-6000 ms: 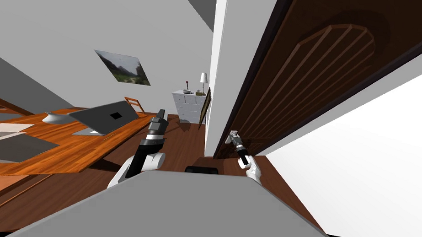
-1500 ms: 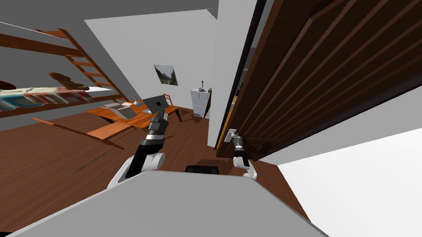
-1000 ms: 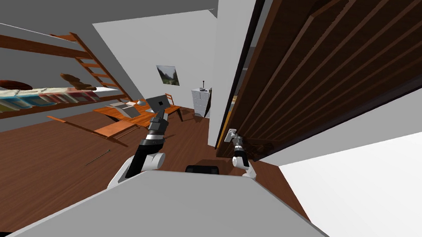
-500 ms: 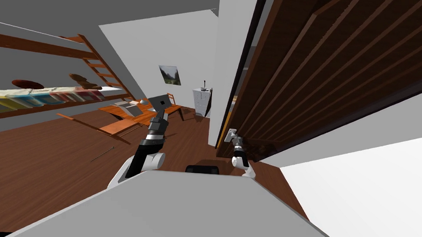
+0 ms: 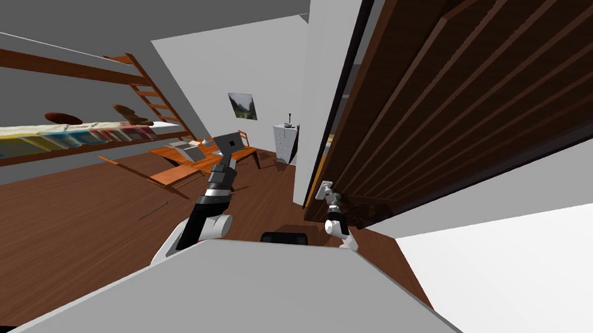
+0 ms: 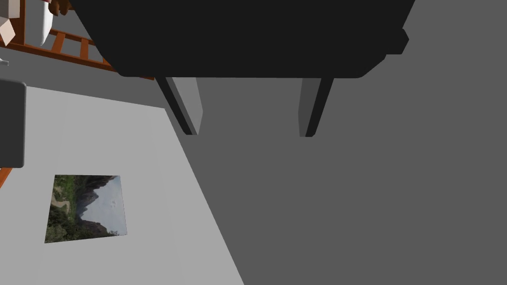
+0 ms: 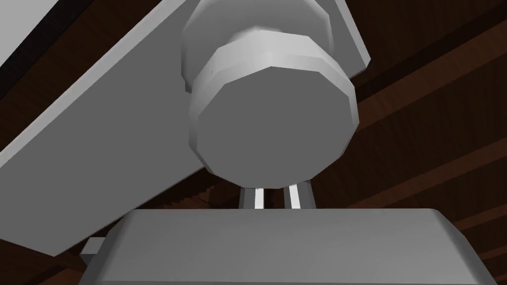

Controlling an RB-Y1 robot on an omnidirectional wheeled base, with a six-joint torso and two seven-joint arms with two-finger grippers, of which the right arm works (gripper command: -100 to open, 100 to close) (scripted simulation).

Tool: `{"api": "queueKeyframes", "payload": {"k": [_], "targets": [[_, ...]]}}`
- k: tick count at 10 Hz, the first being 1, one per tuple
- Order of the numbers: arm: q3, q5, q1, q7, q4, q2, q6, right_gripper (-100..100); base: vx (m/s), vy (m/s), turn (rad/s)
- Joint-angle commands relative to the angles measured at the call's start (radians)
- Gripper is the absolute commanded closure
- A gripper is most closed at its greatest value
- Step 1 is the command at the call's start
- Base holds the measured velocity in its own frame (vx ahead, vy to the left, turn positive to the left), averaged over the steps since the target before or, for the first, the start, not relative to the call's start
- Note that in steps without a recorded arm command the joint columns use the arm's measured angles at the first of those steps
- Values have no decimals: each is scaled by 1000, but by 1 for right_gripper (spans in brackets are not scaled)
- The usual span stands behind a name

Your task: Pull the door open

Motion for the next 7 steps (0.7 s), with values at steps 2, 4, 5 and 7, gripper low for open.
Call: {"api": "queueKeyframes", "payload": {"k": [2,4,5,7], "targets": [[31,-45,0,-36,-53,19,12,100,-28,-18,51],[31,-45,0,-36,-53,19,12,100,-23,-31,21],[31,-45,0,-36,-53,19,12,100,-1,5,-9],[41,-88,3,-73,-58,19,15,100,-25,-27,59]]}}
